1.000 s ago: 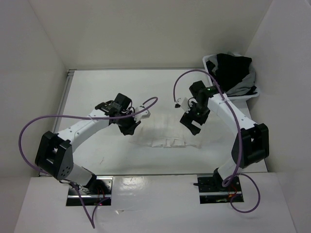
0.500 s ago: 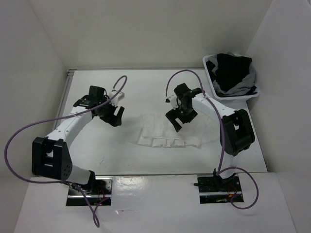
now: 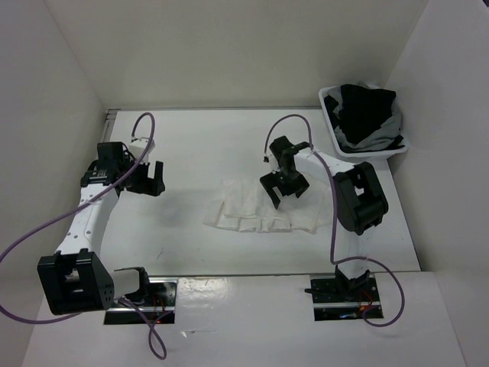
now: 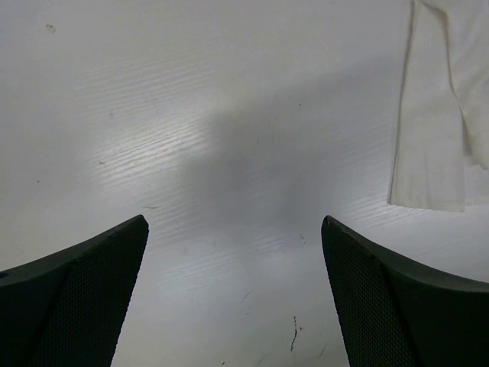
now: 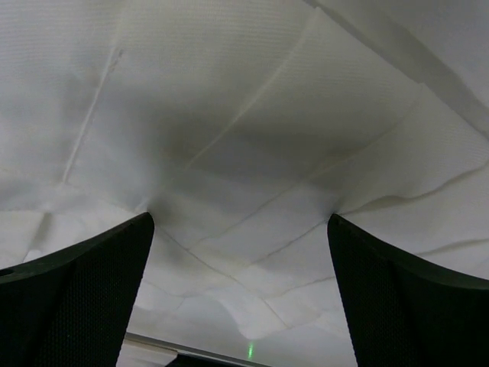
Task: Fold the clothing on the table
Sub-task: Fold the skirt
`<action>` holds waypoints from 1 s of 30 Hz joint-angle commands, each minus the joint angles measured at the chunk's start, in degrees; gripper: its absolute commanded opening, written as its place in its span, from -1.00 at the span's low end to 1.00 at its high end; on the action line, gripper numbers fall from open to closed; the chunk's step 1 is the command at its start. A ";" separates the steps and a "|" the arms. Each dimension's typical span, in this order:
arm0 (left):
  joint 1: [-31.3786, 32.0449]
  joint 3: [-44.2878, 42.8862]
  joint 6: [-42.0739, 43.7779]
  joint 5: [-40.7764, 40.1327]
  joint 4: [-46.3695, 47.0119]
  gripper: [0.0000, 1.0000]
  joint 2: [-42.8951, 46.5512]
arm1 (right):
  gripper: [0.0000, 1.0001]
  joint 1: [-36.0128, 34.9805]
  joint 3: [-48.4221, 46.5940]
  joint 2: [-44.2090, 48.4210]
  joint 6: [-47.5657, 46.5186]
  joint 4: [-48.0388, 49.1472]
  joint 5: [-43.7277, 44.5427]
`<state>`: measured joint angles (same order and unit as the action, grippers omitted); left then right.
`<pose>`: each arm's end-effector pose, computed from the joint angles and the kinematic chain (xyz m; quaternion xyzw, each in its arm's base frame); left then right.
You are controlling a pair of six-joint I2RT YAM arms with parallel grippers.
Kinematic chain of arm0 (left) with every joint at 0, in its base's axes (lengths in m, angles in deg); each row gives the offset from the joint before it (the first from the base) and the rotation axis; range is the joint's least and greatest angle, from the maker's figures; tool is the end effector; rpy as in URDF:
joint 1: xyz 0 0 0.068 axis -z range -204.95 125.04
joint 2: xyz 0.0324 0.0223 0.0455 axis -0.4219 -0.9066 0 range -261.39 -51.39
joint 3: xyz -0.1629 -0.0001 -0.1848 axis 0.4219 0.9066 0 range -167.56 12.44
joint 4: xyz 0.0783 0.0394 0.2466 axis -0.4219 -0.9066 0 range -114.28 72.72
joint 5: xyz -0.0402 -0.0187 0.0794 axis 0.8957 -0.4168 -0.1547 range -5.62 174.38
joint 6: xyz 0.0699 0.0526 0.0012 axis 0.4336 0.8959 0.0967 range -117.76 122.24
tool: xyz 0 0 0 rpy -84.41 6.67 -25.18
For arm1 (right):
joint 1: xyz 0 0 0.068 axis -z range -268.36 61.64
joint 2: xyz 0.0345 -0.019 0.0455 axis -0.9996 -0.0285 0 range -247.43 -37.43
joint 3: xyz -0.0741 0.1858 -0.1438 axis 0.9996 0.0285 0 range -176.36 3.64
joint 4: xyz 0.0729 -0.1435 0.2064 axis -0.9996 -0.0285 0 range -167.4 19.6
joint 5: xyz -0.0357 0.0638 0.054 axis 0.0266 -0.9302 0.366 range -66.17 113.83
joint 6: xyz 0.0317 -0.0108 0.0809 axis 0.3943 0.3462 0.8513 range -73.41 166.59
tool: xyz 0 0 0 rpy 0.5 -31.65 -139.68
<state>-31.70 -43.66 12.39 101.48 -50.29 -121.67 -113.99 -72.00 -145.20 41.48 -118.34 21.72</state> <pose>0.2940 0.0118 0.2255 0.0816 0.9187 -0.0839 0.3772 0.3215 0.1575 0.1099 -0.2655 0.9600 0.0335 0.0819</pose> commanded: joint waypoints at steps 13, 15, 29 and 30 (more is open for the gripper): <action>-4.51 1.25 -0.48 3.72 -0.30 1.00 4.54 | 0.97 -5.48 -17.24 -16.15 -9.39 5.93 3.69; -4.51 1.25 0.12 4.43 -0.30 1.00 4.54 | 0.97 -7.14 -19.27 -16.86 -12.89 5.40 4.47; -1.70 1.25 5.13 11.46 -0.83 1.00 0.07 | 0.97 -9.79 -29.47 -17.31 -29.09 4.80 2.91; -0.91 0.47 5.75 12.33 -0.82 1.00 -0.99 | 0.97 -9.79 -29.48 -15.74 -29.09 4.79 -0.23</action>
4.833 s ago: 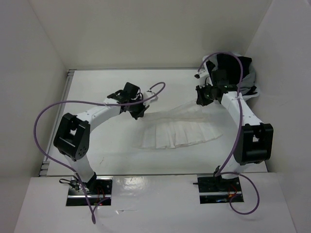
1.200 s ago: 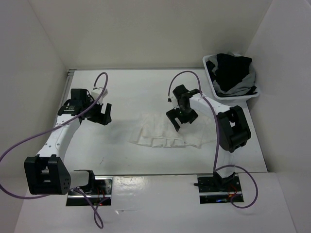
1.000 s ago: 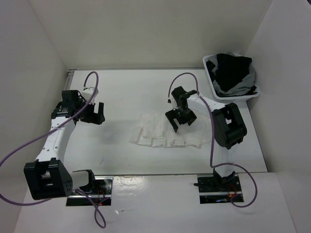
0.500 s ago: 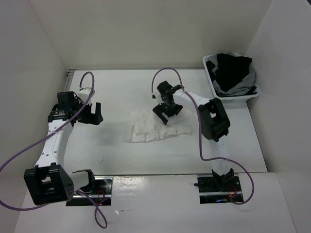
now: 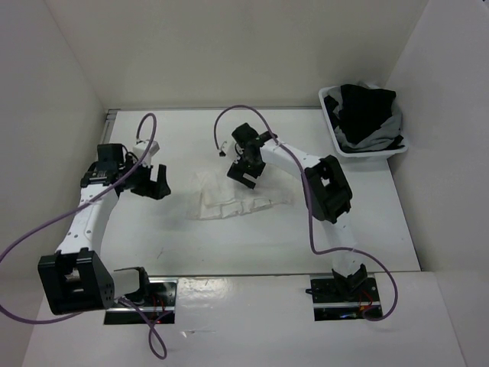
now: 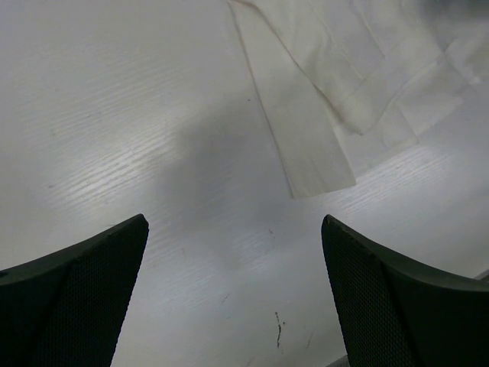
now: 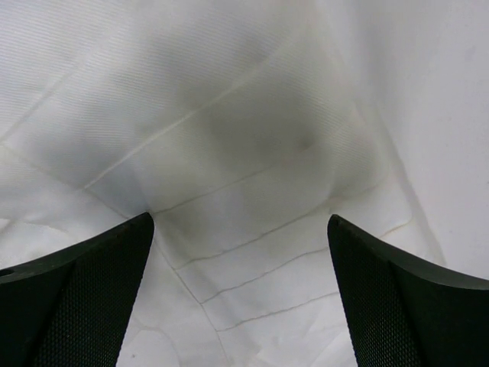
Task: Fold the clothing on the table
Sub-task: Fold the skirt
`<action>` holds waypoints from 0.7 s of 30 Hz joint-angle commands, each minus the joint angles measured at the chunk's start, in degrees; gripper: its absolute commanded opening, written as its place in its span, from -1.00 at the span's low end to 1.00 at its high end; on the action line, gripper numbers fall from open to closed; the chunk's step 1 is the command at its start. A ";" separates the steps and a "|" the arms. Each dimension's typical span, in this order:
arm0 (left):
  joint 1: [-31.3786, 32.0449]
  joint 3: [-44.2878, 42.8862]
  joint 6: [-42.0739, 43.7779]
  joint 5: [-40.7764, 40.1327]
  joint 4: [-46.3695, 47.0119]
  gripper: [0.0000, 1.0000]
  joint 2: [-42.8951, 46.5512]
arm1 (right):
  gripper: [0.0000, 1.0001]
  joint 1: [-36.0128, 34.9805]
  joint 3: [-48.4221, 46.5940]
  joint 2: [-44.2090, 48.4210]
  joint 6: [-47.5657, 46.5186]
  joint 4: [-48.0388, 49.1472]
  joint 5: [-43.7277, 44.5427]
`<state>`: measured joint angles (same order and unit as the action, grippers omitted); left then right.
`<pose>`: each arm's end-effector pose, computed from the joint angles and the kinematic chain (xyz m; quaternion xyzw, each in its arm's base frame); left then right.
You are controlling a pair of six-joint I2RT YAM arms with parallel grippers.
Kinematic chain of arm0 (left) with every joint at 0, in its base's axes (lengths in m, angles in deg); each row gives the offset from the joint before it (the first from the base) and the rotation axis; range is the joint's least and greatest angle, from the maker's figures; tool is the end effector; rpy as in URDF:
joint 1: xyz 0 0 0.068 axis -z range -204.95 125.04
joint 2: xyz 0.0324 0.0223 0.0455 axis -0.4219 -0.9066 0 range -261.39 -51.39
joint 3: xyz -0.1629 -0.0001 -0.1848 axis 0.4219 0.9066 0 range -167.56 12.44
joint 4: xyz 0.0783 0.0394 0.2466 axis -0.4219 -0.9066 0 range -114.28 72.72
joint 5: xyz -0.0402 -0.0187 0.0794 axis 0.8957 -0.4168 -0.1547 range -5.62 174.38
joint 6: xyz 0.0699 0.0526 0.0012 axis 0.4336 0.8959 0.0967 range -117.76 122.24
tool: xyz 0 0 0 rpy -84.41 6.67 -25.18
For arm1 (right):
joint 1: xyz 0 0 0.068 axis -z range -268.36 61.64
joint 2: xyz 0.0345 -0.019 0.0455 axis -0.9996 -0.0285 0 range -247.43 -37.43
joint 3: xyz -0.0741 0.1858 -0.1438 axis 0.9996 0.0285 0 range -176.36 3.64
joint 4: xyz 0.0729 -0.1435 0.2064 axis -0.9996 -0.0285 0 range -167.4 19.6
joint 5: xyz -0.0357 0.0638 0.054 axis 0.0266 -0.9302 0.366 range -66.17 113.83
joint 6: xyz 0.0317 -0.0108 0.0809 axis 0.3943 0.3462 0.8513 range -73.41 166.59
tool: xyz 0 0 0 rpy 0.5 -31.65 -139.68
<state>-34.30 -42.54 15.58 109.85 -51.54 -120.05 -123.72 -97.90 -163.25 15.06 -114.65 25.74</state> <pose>0.2846 0.0130 0.2271 0.1108 0.9072 -0.1329 0.3835 0.3784 0.2654 0.1181 -0.5388 0.8214 -0.0101 0.1867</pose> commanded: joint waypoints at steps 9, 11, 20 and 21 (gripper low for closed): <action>3.89 -14.95 3.98 14.06 2.00 1.00 -24.39 | 0.97 2.65 10.82 26.05 -2.05 -0.22 -13.07; 3.89 -18.30 3.44 19.75 0.43 1.00 -32.12 | 0.97 5.63 14.76 28.60 -1.44 -0.83 -13.07; 4.95 -30.79 1.16 28.58 -2.92 1.00 -52.62 | 0.97 11.53 25.68 36.26 3.84 -0.31 -16.85; 5.47 -30.80 1.16 28.58 -2.05 1.00 -52.63 | 0.97 11.54 26.21 36.26 4.97 0.47 -17.38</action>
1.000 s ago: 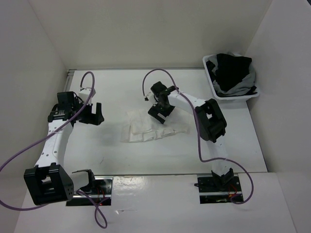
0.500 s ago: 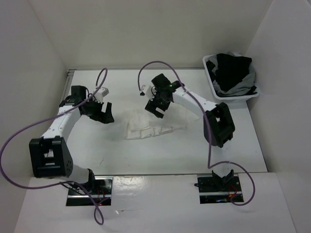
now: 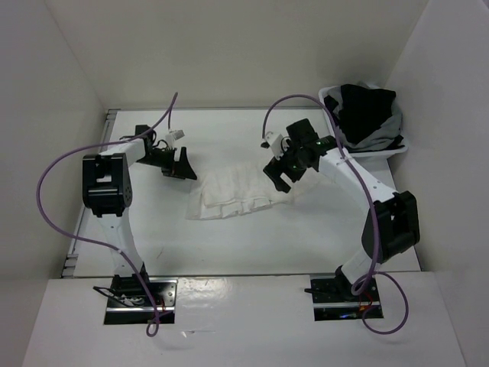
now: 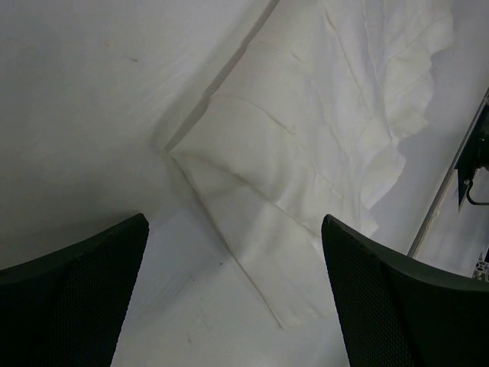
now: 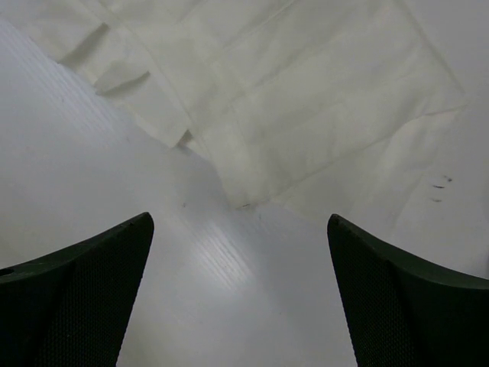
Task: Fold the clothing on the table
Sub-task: Fold the skirt
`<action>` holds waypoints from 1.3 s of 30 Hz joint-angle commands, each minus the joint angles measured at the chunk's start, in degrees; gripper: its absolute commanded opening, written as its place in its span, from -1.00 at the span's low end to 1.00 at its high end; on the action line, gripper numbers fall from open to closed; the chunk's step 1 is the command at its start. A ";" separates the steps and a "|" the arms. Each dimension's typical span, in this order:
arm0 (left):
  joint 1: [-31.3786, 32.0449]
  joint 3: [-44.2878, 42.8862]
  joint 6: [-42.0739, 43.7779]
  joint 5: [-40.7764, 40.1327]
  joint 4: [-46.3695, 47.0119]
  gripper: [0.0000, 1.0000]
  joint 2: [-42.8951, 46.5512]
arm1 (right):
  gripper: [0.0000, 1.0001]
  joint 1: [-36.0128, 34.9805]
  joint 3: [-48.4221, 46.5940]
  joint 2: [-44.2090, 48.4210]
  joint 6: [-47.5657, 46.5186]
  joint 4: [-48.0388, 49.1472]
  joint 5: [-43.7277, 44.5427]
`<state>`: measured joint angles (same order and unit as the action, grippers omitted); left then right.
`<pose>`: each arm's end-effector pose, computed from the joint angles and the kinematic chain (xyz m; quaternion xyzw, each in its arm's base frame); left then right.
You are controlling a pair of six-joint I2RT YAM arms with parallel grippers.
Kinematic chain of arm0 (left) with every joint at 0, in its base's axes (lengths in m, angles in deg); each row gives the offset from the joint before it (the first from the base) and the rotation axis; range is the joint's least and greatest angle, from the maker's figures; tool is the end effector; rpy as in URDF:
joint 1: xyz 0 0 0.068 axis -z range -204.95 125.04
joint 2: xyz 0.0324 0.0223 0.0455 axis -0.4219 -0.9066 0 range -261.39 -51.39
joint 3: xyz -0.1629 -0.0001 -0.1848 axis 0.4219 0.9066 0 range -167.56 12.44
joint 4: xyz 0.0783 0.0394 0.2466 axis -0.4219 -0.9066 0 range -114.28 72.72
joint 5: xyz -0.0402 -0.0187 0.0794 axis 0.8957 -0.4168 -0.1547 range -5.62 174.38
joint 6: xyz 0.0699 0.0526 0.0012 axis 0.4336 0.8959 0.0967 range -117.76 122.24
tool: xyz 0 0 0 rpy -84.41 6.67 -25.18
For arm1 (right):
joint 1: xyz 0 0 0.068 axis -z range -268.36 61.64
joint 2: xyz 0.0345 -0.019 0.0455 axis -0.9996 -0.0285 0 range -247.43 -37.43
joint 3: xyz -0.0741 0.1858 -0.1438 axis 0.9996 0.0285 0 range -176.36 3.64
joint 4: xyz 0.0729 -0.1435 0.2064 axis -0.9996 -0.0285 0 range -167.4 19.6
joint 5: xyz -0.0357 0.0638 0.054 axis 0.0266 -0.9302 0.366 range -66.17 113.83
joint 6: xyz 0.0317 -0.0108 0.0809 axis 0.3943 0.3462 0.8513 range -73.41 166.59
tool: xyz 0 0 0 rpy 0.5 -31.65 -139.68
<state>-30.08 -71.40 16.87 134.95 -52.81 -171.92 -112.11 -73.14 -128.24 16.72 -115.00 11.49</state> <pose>0.4140 -0.0231 0.1013 0.1398 0.8848 -0.3918 0.2099 0.3172 0.1577 0.2209 -0.4576 0.8412 0.0890 0.2739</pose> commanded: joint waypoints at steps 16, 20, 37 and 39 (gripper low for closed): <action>3.54 -1.33 -5.49 -3.46 5.03 0.91 -3.75 | 0.97 0.54 -1.63 -7.01 8.51 3.73 -8.13; 4.07 -1.33 -6.02 -4.86 5.56 0.67 -3.75 | 0.97 0.54 -2.68 -8.42 8.51 3.73 -8.67; 4.60 -0.28 -7.07 -2.93 7.14 -0.41 -4.80 | 0.97 0.54 -2.68 -9.48 9.04 3.73 -8.67; 4.60 -0.28 -7.07 -1.88 7.67 -0.61 -4.80 | 0.97 0.54 -2.68 -9.48 9.04 3.73 -8.67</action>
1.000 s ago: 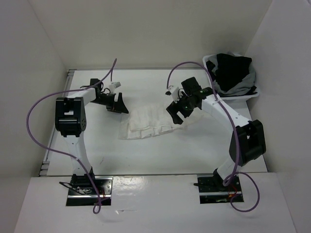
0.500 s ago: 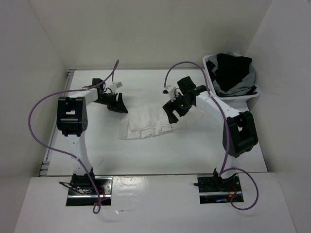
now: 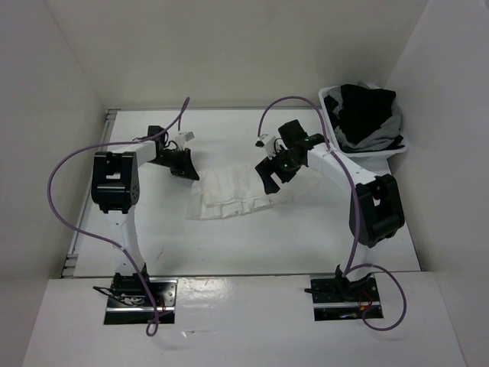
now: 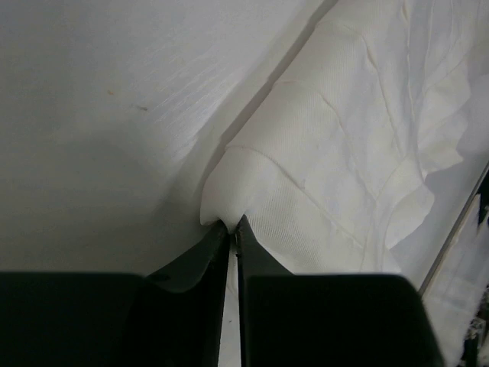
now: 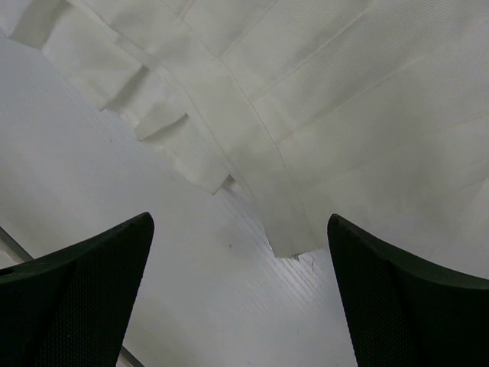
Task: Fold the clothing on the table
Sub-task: Fold the skirt
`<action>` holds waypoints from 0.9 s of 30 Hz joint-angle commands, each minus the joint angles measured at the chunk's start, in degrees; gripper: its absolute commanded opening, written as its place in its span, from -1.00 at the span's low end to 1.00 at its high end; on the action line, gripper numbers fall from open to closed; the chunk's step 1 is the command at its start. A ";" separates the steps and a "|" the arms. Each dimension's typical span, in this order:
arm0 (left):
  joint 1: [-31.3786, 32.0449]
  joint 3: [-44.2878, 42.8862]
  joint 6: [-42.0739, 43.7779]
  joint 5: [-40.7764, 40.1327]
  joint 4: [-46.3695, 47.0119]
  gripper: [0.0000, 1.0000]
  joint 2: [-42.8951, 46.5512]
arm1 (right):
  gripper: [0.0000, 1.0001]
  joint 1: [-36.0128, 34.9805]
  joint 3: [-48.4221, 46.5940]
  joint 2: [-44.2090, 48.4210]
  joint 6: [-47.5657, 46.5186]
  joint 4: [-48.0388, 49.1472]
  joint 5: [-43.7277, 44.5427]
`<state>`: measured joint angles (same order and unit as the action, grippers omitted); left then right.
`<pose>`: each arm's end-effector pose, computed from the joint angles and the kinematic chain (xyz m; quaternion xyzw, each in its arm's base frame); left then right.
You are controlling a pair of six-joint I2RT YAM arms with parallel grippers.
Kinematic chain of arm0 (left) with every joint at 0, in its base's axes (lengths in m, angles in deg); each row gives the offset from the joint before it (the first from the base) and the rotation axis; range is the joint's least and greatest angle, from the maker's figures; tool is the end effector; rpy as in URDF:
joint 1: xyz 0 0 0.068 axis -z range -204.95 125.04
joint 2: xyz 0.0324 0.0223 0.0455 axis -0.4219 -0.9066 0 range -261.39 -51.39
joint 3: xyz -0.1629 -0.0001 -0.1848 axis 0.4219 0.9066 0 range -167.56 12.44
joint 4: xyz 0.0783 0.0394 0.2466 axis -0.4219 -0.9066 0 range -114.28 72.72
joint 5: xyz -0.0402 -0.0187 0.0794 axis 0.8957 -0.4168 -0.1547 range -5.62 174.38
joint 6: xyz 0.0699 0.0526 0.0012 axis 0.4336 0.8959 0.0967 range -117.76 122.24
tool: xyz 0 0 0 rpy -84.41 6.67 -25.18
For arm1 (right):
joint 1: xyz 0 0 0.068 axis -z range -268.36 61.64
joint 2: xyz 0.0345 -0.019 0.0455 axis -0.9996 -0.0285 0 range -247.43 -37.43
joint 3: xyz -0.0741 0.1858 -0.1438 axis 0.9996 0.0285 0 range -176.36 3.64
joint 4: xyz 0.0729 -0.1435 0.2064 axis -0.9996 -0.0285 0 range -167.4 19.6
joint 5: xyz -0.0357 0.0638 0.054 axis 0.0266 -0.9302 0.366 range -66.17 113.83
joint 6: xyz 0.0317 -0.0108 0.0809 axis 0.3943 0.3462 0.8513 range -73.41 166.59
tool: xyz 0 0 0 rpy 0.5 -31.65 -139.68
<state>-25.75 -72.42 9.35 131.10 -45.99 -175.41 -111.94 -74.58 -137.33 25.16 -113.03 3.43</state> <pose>0.4291 -0.0506 0.0833 0.1256 0.8954 -0.3761 0.2025 0.3323 0.1746 0.1795 -0.4036 0.8714 0.1768 0.2156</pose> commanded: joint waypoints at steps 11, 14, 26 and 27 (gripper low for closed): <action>-1.04 6.36 -1.84 -0.56 3.48 -1.00 3.26 | 0.97 2.55 1.57 0.14 1.82 3.61 1.59; -3.33 8.56 -2.46 -1.27 3.48 -1.00 5.46 | 0.97 7.64 1.57 0.14 2.88 4.40 -2.08; -7.55 15.60 1.67 -3.39 -0.55 -1.00 10.47 | 0.97 15.14 -6.24 -11.10 1.84 2.82 -13.60; -7.55 15.60 1.67 -2.87 -0.56 -1.00 10.99 | 0.97 15.14 -7.38 -12.94 1.31 2.30 -13.61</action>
<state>-33.45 -57.67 8.26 129.50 -44.90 -166.60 -96.27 -77.81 -147.25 27.54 -111.09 -6.19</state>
